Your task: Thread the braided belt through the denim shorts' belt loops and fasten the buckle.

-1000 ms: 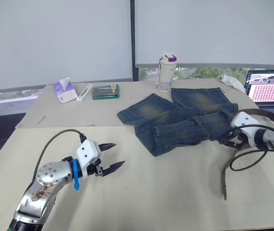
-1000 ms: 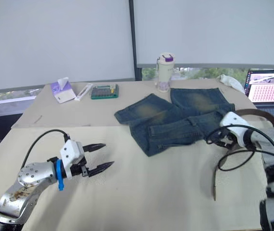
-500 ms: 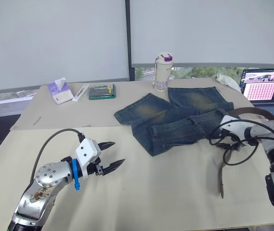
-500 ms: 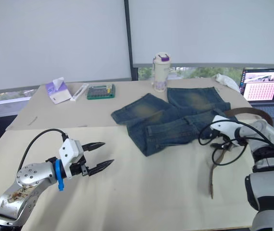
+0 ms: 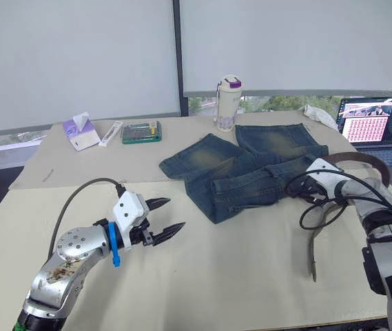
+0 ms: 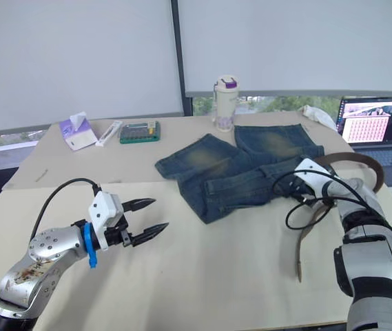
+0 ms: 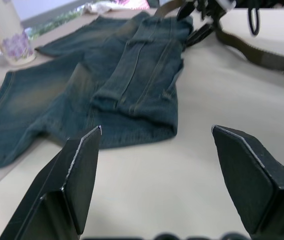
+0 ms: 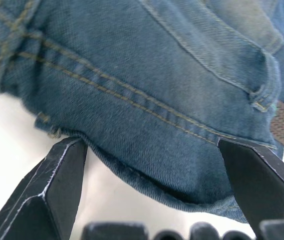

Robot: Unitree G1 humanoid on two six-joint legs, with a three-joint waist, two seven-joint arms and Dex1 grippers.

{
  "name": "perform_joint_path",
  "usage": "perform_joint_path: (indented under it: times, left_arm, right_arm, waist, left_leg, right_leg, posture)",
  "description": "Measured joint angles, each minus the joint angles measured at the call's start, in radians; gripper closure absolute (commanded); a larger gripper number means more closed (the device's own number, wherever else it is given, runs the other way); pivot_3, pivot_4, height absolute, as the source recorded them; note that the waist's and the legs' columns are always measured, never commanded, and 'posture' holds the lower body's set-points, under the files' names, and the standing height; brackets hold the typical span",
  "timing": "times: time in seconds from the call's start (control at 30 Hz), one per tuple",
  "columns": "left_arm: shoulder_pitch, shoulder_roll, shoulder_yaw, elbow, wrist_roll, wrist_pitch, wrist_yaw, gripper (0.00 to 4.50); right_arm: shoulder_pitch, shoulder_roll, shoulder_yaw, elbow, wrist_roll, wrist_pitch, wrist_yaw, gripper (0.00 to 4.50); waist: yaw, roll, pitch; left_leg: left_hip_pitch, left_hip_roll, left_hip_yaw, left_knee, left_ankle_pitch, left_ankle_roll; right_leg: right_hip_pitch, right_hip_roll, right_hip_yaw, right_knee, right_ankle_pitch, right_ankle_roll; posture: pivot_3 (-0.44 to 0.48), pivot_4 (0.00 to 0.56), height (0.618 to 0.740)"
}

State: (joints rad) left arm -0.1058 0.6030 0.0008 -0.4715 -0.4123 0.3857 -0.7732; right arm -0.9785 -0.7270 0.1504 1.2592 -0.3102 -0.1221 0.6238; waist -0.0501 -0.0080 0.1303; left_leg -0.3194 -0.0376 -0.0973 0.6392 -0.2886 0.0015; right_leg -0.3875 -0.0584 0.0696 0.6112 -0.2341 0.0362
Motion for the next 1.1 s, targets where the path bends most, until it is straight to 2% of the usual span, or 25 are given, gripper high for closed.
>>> perform_joint_path:
  times: [0.07, 0.17, 0.37, 0.4, 0.5, 0.53, 0.73, 0.9, 1.0, 1.1]
  left_arm:
    - [-0.001, -0.001, -0.001, 0.000, 0.000, 0.000, 0.001, 0.75]
    - [0.003, 0.000, 0.002, -0.005, 0.000, 0.007, 0.006, 0.75]
    - [0.069, 0.019, 0.034, -0.069, -0.004, 0.031, 0.027, 0.75]
    - [0.079, 0.020, 0.043, -0.073, -0.004, 0.033, 0.032, 0.75]
    - [0.105, 0.022, 0.067, -0.090, -0.004, 0.033, 0.048, 0.75]
    - [0.114, 0.022, 0.071, -0.096, -0.004, 0.034, 0.054, 0.75]
    - [0.142, 0.022, 0.076, -0.119, -0.004, 0.034, 0.075, 0.75]
    - [0.147, 0.022, 0.074, -0.121, -0.001, 0.034, 0.076, 0.75]
    - [0.140, 0.028, 0.067, -0.116, 0.001, 0.033, 0.066, 0.75]
    - [0.112, 0.033, 0.050, -0.091, 0.004, 0.032, 0.044, 0.75]
  right_arm:
    - [-0.010, 0.011, -0.005, 0.021, 0.000, 0.001, -0.013, 0.01]
    - [-0.021, 0.030, -0.021, 0.044, 0.010, 0.011, -0.002, 0.79]
    - [-0.029, 0.049, -0.048, 0.064, 0.032, 0.034, 0.081, 2.95]
    - [-0.029, 0.049, -0.048, 0.064, 0.031, 0.034, 0.096, 3.19]
    - [-0.029, 0.054, -0.056, 0.066, 0.039, 0.048, 0.125, 4.28]
    - [-0.029, 0.054, -0.064, 0.066, 0.042, 0.052, 0.129, 4.46]
    - [-0.029, 0.070, -0.087, 0.063, 0.064, 0.061, 0.197, 4.46]
    - [-0.010, 0.130, -0.113, 0.001, 0.127, 0.070, 0.345, 4.46]
    - [0.074, 0.167, -0.112, -0.164, 0.170, 0.093, 0.463, 4.46]
    - [0.264, 0.196, -0.092, -0.546, 0.247, 0.229, 0.557, 4.46]
  waist:
    - [-0.005, -0.001, -0.001]
    - [-0.012, -0.002, -0.001]
    - [-0.021, -0.002, -0.001]
    - [-0.020, -0.002, -0.001]
    - [-0.020, -0.002, -0.001]
    - [-0.020, -0.002, -0.001]
    - [-0.021, -0.002, -0.001]
    - [-0.031, -0.003, -0.002]
    - [-0.034, -0.003, -0.002]
    - [-0.027, -0.002, -0.003]
  left_leg:
    - [0.000, 0.000, 0.000, 0.000, 0.000, 0.000]
    - [0.000, 0.001, -0.001, 0.000, 0.000, 0.000]
    - [0.000, 0.002, -0.002, -0.001, 0.000, 0.000]
    - [0.000, 0.002, -0.002, -0.001, 0.000, 0.000]
    - [0.001, 0.002, -0.002, 0.000, 0.000, 0.000]
    - [0.001, 0.002, -0.002, -0.001, 0.000, 0.000]
    - [0.001, 0.002, -0.003, -0.001, 0.000, 0.000]
    - [0.000, 0.004, -0.001, -0.005, 0.000, 0.000]
    - [0.000, 0.005, -0.002, -0.006, 0.000, 0.000]
    - [0.000, 0.007, -0.005, -0.006, -0.001, 0.000]
  right_leg:
    - [0.000, 0.000, 0.000, 0.000, 0.000, 0.000]
    - [0.000, 0.001, 0.000, 0.000, 0.000, 0.000]
    - [0.000, 0.002, 0.000, 0.000, 0.000, 0.000]
    - [0.000, 0.002, 0.000, 0.000, 0.000, 0.000]
    - [0.000, 0.002, 0.000, 0.000, 0.000, 0.000]
    - [0.000, 0.002, 0.000, 0.000, 0.000, 0.000]
    - [0.000, 0.002, 0.000, 0.000, 0.000, 0.000]
    - [0.001, 0.004, 0.001, 0.000, 0.000, -0.001]
    - [0.000, 0.005, 0.001, 0.001, 0.000, -0.001]
    - [-0.001, 0.006, 0.000, 0.001, 0.000, -0.001]
  posture:
    - [0.000, 0.150, 0.740]
    - [0.000, 0.150, 0.740]
    - [0.000, 0.150, 0.740]
    - [0.000, 0.150, 0.740]
    - [0.000, 0.150, 0.740]
    - [0.000, 0.150, 0.740]
    - [0.000, 0.150, 0.740]
    - [0.000, 0.150, 0.740]
    - [0.000, 0.150, 0.740]
    - [0.000, 0.150, 0.740]
